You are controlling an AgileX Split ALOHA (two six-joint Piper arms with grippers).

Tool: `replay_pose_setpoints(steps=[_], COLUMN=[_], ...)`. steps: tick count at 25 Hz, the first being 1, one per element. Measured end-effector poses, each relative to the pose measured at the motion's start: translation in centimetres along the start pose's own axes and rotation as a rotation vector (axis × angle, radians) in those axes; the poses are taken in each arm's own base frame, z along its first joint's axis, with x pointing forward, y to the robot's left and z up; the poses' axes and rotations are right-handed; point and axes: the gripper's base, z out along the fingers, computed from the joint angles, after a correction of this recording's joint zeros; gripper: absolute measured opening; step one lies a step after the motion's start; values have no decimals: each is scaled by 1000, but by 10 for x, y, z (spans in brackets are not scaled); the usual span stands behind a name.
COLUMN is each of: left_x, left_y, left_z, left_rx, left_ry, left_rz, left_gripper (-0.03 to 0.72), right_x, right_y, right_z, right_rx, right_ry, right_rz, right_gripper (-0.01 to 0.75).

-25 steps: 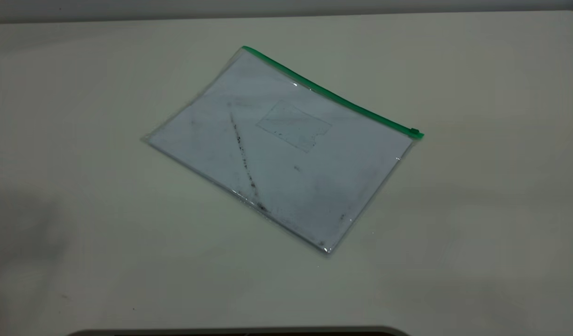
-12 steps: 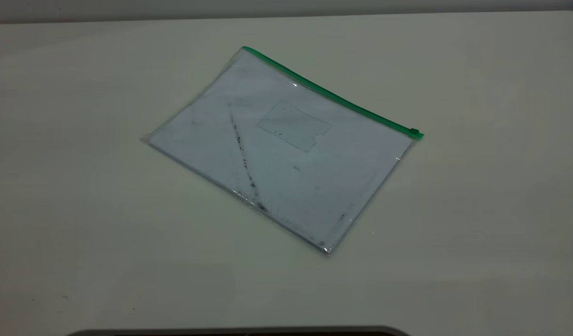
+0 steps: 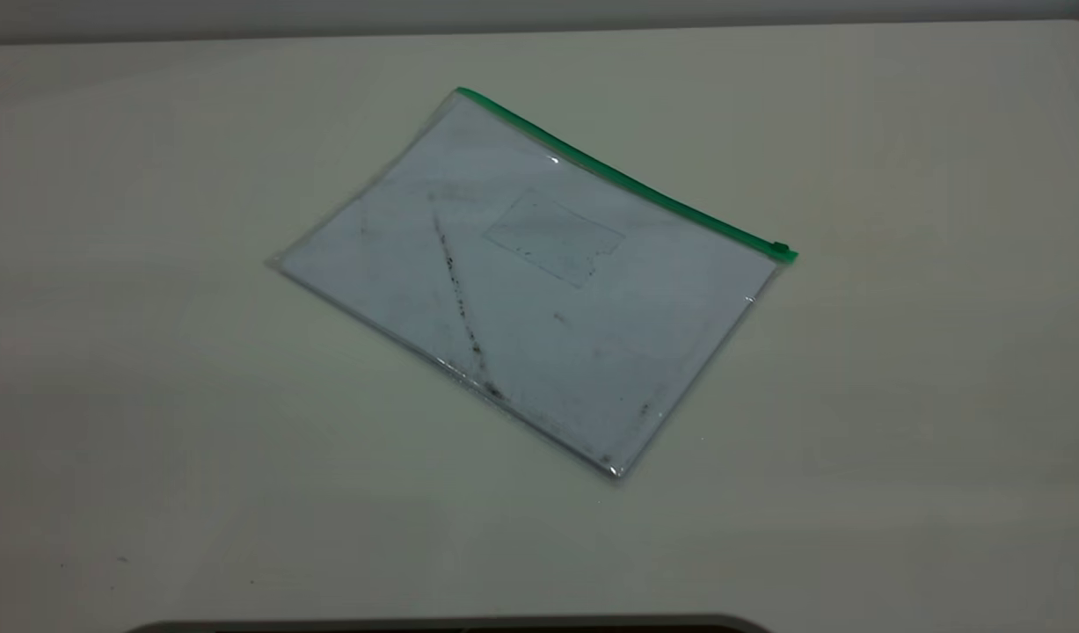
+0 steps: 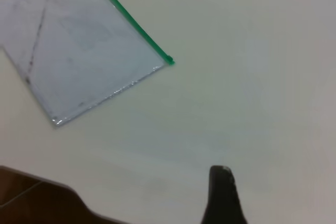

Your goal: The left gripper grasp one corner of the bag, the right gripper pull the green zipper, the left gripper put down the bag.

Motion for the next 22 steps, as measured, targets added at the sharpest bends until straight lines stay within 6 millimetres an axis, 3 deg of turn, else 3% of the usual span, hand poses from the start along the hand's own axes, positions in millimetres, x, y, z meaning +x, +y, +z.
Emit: replay_pose_setpoints(steps=[10,22], left_x=[28,34], left_y=[4,10], left_z=[28,40], left_rx=[-19,-70], left_ry=[89,116], left_rz=[-2,5], left_gripper=[567,567], right_x=[-1,-1], right_y=[-1,-1], right_z=[0,0], right_rx=[1,1], right_ry=[-7,-8], right_rz=[-3,-3], right_gripper=[565,565])
